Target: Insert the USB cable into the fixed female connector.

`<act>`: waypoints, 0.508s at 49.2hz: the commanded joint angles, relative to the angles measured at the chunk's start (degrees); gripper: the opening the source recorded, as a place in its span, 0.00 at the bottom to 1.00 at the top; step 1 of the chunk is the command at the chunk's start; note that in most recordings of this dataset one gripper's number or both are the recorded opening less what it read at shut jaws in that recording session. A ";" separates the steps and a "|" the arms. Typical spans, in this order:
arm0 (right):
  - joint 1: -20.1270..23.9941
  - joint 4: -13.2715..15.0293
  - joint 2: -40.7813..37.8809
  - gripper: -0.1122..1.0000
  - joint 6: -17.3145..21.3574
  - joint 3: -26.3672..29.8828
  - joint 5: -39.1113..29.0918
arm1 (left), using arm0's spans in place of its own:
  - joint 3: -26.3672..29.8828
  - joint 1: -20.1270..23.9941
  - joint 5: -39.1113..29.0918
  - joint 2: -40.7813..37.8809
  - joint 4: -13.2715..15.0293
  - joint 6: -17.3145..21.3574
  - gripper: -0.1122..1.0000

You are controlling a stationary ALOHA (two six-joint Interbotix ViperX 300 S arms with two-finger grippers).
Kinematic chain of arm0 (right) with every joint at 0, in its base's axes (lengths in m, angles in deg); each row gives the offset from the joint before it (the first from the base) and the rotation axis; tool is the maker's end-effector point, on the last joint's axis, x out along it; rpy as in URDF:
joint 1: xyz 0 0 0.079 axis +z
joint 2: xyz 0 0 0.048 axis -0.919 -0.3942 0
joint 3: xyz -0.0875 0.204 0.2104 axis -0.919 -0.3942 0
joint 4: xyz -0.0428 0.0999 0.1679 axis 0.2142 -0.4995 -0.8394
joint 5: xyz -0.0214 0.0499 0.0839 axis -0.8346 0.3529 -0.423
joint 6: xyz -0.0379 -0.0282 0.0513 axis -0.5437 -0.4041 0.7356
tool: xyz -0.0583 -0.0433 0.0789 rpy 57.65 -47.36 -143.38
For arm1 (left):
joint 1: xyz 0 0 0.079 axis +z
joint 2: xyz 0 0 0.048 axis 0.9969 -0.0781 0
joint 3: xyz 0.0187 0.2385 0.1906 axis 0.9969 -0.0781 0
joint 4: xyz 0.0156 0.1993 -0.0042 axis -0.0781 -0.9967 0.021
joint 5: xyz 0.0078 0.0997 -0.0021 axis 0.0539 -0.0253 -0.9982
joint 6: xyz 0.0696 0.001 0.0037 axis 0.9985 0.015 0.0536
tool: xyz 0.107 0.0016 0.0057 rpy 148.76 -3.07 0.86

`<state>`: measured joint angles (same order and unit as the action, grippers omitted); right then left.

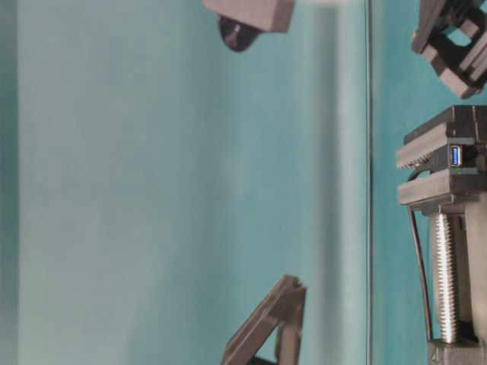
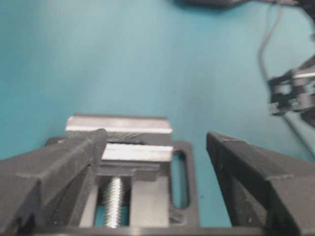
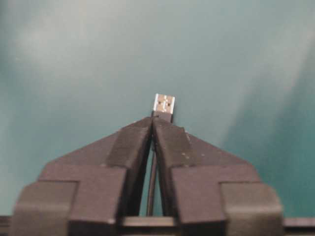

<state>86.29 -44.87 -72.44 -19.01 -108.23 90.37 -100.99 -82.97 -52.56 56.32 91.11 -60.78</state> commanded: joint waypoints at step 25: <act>0.00 0.00 -1.05 0.67 4.57 3.43 0.26 | -11.07 -0.70 -5.89 13.62 -0.18 0.44 1.00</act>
<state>86.29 -44.87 -73.31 -14.79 -106.82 90.37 -111.89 -83.41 -55.90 66.95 91.20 -60.78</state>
